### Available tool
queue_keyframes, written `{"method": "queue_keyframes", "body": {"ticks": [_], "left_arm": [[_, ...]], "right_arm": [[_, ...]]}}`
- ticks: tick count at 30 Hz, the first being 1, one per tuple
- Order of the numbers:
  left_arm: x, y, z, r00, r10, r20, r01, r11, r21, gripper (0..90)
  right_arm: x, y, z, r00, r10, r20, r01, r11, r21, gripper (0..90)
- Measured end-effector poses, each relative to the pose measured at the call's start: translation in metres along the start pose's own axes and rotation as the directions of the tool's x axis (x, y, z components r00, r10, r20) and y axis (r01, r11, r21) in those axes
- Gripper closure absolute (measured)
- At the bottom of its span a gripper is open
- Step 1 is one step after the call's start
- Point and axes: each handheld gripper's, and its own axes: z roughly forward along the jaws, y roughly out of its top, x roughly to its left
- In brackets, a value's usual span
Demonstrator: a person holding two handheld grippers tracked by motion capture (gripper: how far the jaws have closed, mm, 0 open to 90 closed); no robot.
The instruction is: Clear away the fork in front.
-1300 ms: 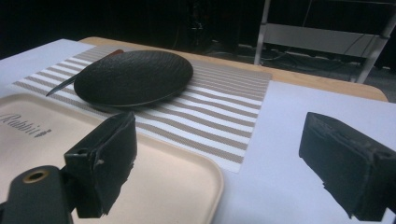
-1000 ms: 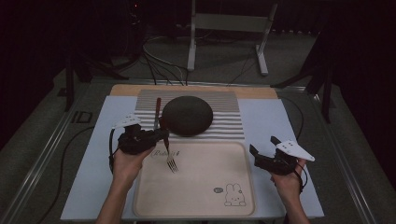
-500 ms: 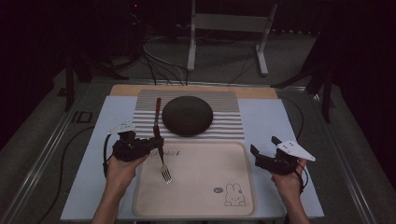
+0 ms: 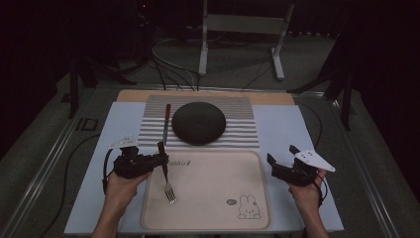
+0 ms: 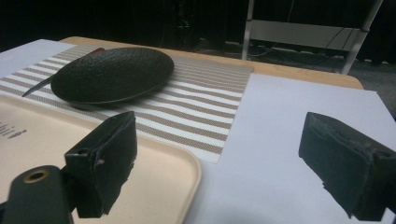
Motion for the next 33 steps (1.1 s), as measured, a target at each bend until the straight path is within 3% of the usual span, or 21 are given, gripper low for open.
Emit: {"method": "queue_keyframes", "body": {"ticks": [4,8,11,12,14,23,33], "left_arm": [[0.004,-0.005,-0.002,0.9999,-0.017,-0.002,0.017,0.9996,0.025,80.3],[0.012,-0.011,-0.001,0.9972,-0.062,0.040,0.060,0.9967,0.055,80.2],[0.014,-0.013,0.001,0.9966,-0.067,0.048,0.063,0.9951,0.077,79.7],[0.016,-0.015,0.006,0.9988,-0.048,0.015,0.046,0.9935,0.104,79.0],[0.019,-0.019,0.013,0.9993,-0.037,-0.011,0.038,0.9920,0.120,76.9],[0.042,-0.038,0.027,0.9963,-0.081,-0.027,0.084,0.9884,0.127,71.2],[0.048,-0.046,0.028,0.9927,-0.090,-0.080,0.102,0.9823,0.157,64.0]], "right_arm": [[0.000,0.000,0.000,1.0000,0.003,0.007,-0.003,1.000,-0.003,11.7],[-0.001,-0.001,0.000,1.0000,0.005,0.009,-0.005,1.000,-0.002,11.7],[-0.001,-0.001,0.001,1.0000,0.004,0.009,-0.004,1.000,0.000,11.7],[0.000,-0.001,0.001,1.0000,0.004,0.007,-0.004,1.000,0.001,11.7],[0.000,-0.001,0.001,1.0000,0.001,0.006,-0.001,1.000,0.004,11.7],[-0.001,-0.001,0.001,1.0000,0.002,0.005,-0.002,1.000,0.001,11.9],[-0.001,-0.001,0.000,1.0000,-0.001,0.003,0.001,1.000,-0.001,11.9]]}}
